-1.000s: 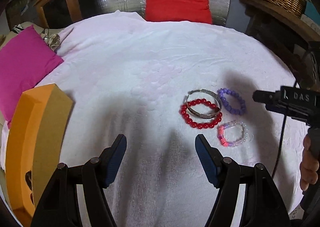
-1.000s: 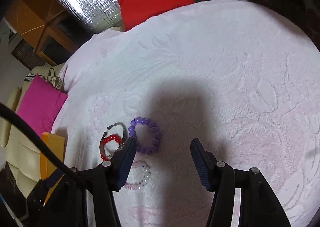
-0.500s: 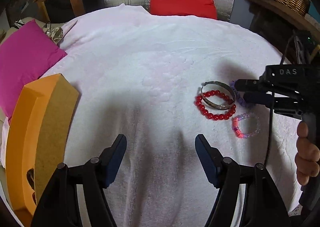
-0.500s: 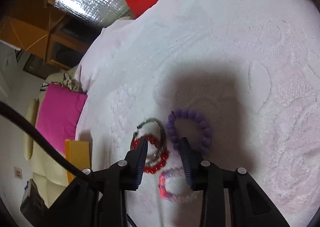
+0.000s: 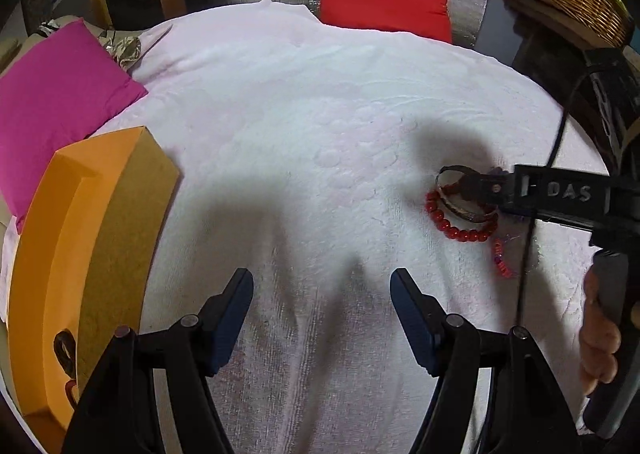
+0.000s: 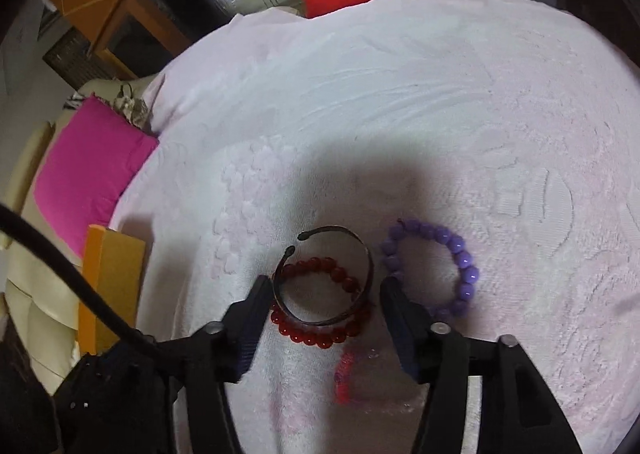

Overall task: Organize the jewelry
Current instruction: 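Lower the right tool onto the purple bead bracelet and close it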

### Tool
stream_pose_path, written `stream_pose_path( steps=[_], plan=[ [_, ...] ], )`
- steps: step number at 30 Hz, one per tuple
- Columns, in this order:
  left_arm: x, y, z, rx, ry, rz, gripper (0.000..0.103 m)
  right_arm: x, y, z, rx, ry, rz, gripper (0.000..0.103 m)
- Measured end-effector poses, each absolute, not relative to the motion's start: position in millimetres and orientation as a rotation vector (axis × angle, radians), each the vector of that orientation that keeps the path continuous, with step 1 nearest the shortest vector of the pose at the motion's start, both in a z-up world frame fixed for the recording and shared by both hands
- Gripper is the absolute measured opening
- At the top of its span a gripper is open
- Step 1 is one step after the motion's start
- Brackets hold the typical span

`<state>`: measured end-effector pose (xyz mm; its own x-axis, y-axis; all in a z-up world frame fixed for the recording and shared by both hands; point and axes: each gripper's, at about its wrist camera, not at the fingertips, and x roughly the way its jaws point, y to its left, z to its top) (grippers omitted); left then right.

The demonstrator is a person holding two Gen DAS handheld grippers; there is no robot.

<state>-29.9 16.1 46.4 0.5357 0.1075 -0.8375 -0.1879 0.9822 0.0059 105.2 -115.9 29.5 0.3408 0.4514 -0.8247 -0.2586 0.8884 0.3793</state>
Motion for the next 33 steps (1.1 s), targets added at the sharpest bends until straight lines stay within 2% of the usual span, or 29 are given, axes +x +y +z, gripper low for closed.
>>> stream_pose_path(
  steps=[6,9,10,11,12,17,21,30,33],
  plan=[
    [-30,24,45,-0.092,0.994,0.184,0.072,105,-95,23,0.076,1.084,0.407,0.067],
    [-28,30,45,-0.105,0.992,0.194,0.072,105,-91,22,0.043,1.056,0.402,0.061],
    [-27,30,45,-0.108,0.991,0.194,0.072,105,-92,23,0.036,1.049,0.401,0.037],
    [-25,30,45,-0.110,0.991,0.193,0.072,105,-94,23,0.009,1.048,0.380,0.026],
    [-23,29,45,-0.110,0.991,0.190,0.072,107,-100,22,0.018,1.051,0.386,0.021],
    [-15,17,43,-0.073,0.993,0.168,0.072,113,-135,28,0.137,1.053,0.411,0.021],
    [-12,10,40,-0.065,0.997,0.161,0.072,119,-164,28,0.169,1.049,0.360,0.012],
    [-3,-11,37,-0.050,0.999,0.140,0.072,130,-233,22,0.335,1.072,0.260,0.013],
    [0,-19,39,-0.034,0.998,0.132,0.072,130,-246,25,0.402,1.057,0.267,0.016]
  ],
)
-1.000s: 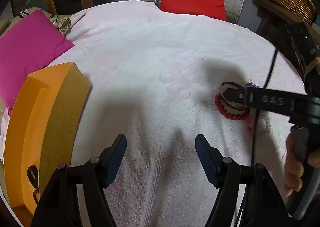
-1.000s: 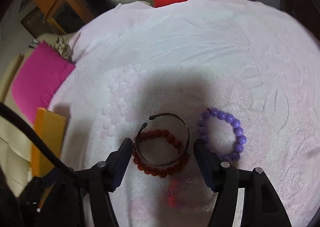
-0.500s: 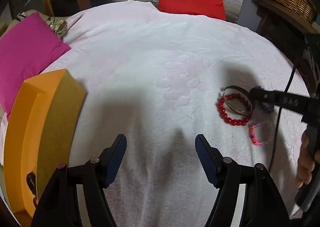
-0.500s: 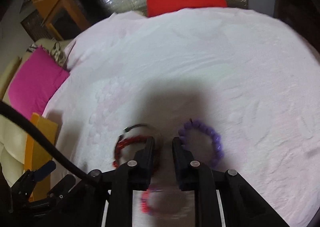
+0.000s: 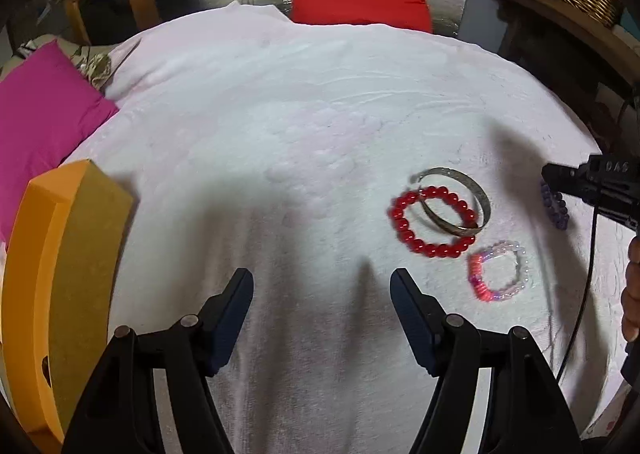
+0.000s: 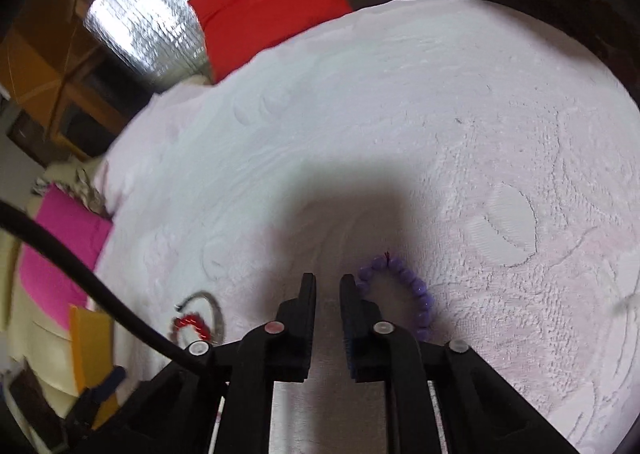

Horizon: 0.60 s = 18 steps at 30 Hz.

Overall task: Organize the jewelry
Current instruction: 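Lower the right tool onto the purple bead bracelet and close it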

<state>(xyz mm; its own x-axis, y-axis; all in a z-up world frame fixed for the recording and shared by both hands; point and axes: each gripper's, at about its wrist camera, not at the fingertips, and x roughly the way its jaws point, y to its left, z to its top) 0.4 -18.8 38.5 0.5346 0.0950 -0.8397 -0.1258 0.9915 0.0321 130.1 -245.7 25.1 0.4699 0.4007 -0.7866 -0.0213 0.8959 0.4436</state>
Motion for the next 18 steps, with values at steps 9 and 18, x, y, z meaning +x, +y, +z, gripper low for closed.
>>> stream_pose_path(
  steps=[9,18],
  plan=[
    [1,-16,46,-0.043,0.994,0.135,0.072,131,-209,33,0.286,1.056,0.334,0.025],
    [20,-44,54,0.044,0.951,0.053,0.072,125,-294,48,0.351,1.011,0.193,0.062]
  ],
)
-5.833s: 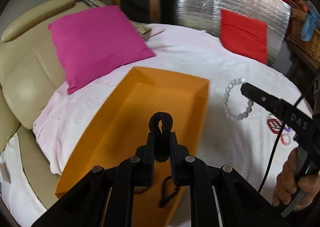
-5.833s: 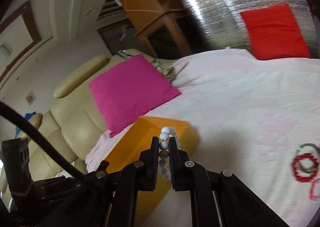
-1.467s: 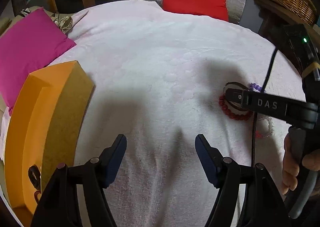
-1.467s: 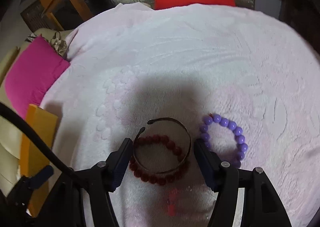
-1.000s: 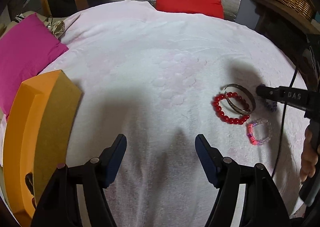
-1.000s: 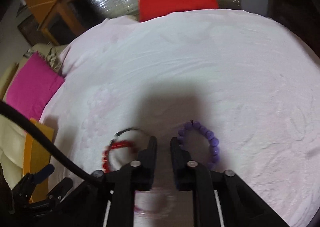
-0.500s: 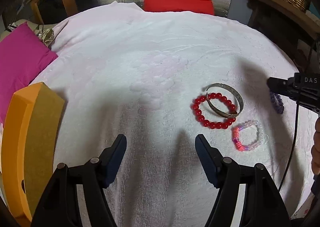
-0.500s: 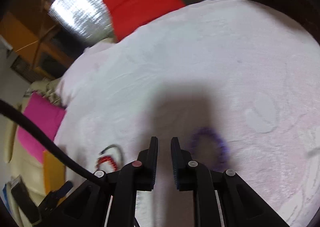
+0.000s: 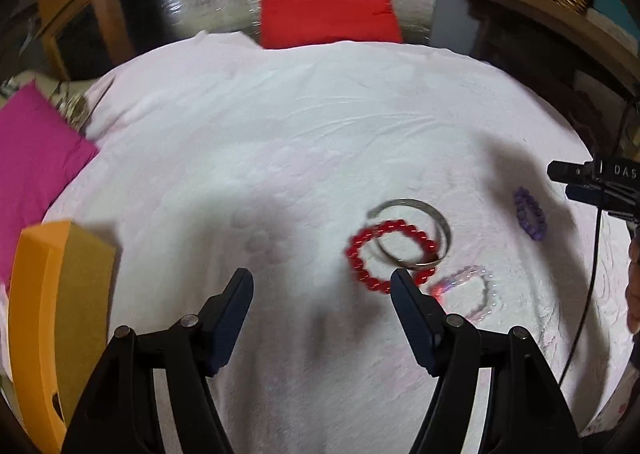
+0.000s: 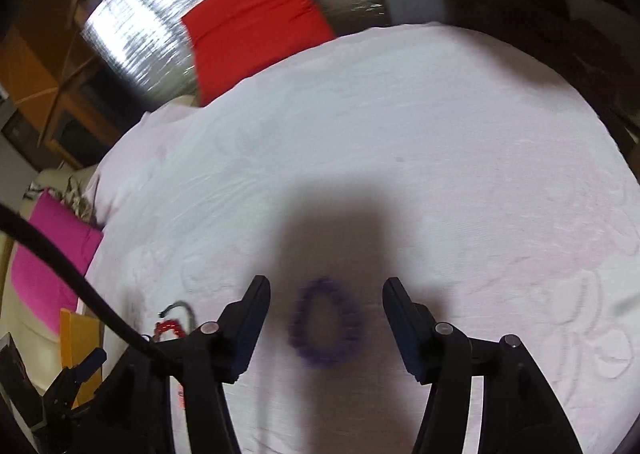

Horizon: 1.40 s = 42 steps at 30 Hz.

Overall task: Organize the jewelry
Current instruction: 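Lower the right tool onto the purple bead bracelet and close it, then grasp the silver bangle with the left tool while the right tool lifts the purple bracelet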

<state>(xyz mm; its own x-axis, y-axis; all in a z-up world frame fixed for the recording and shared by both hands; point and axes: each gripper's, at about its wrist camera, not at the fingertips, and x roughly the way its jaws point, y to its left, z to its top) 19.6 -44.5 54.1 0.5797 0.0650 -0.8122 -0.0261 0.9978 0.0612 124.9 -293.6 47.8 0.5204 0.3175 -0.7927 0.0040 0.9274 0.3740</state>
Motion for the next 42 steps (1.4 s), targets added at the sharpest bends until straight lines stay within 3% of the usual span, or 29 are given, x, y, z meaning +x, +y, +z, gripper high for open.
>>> stream_pose_path(
  steps=[11,13,15,34,35,37,42],
  plan=[
    [33,-71,46,0.053,0.966,-0.006,0.072,128,-275,24,0.255,1.111,0.218,0.061],
    [38,-73,45,0.041,0.965,-0.015,0.072,130,-270,16,0.226,1.140,0.205,0.042],
    [42,-73,41,0.028,0.982,-0.024,0.073,131,-269,8,0.201,1.161,0.179,0.034],
    [66,-89,18,-0.049,1.013,0.033,0.073,133,-271,6,0.216,1.157,0.171,0.034],
    [65,-89,17,-0.044,1.007,0.030,0.073,133,-270,6,0.209,1.154,0.172,0.033],
    [62,-89,17,-0.030,0.981,0.013,0.058,129,-269,7,0.200,1.146,0.182,0.026],
    [57,-87,20,-0.020,0.962,-0.009,0.058,127,-260,10,0.176,1.135,0.198,0.014]
  ],
)
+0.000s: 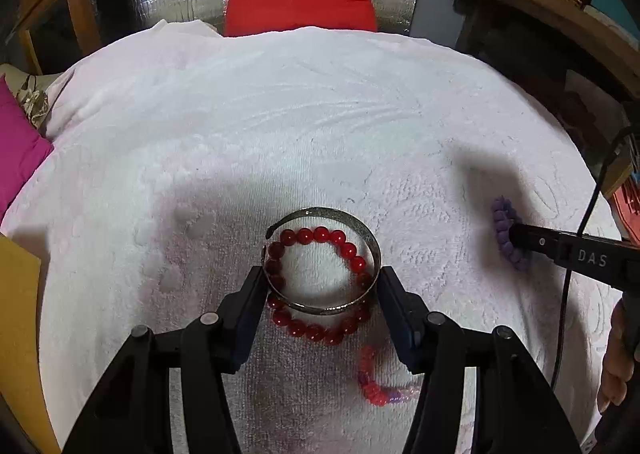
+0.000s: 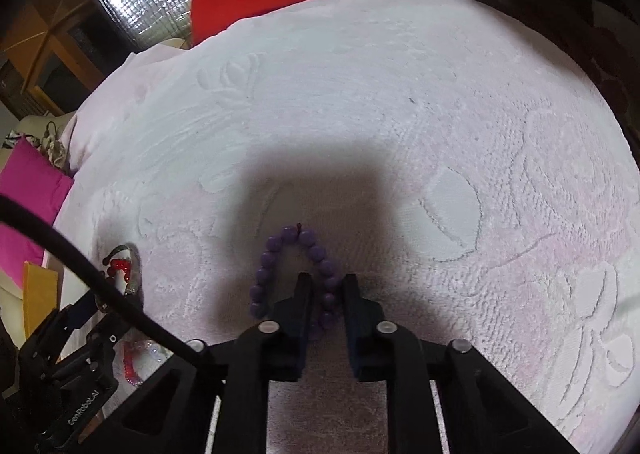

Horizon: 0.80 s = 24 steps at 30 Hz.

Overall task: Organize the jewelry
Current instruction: 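Grasp the silver bangle with the left tool while the right tool lifts the purple bracelet, then carry the silver bangle and purple bracelet over the orange box with both tools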

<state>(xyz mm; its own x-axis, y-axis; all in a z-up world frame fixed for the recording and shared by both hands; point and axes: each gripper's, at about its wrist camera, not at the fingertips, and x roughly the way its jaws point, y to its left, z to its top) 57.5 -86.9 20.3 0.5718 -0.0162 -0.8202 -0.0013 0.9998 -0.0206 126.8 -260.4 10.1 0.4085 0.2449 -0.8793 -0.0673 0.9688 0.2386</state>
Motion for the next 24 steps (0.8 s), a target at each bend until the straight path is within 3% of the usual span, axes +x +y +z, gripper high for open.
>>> stream_pose_path(
  steps=[10,24],
  plan=[
    [28,-77,54,-0.024,0.871,-0.040,0.058,128,-258,17,0.181,1.124,0.215,0.011],
    [-38,-55,78,-0.078,0.820,0.018,0.058,122,-268,37,0.475,1.100,0.427,0.011]
  ],
)
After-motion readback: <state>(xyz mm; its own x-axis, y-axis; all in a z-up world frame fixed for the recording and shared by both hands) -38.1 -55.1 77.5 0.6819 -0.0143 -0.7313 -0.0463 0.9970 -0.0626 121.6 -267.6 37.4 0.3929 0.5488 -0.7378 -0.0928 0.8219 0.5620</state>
